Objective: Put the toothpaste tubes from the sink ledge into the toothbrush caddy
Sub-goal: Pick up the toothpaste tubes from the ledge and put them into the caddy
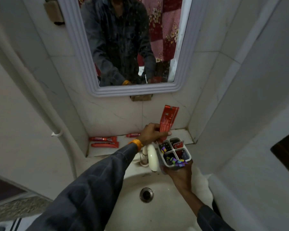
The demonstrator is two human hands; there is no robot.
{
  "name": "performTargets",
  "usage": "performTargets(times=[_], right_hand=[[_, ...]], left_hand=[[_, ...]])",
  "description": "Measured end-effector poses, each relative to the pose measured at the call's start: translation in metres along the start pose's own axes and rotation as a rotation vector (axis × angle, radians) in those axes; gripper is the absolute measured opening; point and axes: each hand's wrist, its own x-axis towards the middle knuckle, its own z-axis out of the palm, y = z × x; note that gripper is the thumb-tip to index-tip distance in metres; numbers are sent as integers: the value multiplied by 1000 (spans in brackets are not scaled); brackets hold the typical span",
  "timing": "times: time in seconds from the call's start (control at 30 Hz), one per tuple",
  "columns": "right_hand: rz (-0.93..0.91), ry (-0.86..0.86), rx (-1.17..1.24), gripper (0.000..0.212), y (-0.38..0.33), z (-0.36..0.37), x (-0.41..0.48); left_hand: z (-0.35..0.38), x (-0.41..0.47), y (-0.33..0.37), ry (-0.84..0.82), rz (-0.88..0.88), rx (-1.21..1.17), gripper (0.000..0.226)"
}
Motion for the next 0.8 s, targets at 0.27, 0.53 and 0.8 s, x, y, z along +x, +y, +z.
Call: performTargets(times=[0.27, 0.53, 0.8], right_hand=[[5, 31, 9, 111, 4, 3, 1], [4, 32, 2, 107, 0, 3, -1], [37, 30, -2, 110, -1, 4, -8]], left_hand=[[-6, 7, -4, -77, 0, 132, 41], [-9, 17, -12, -109, 12, 357, 18], [-51, 11, -29, 148, -110, 298, 32]])
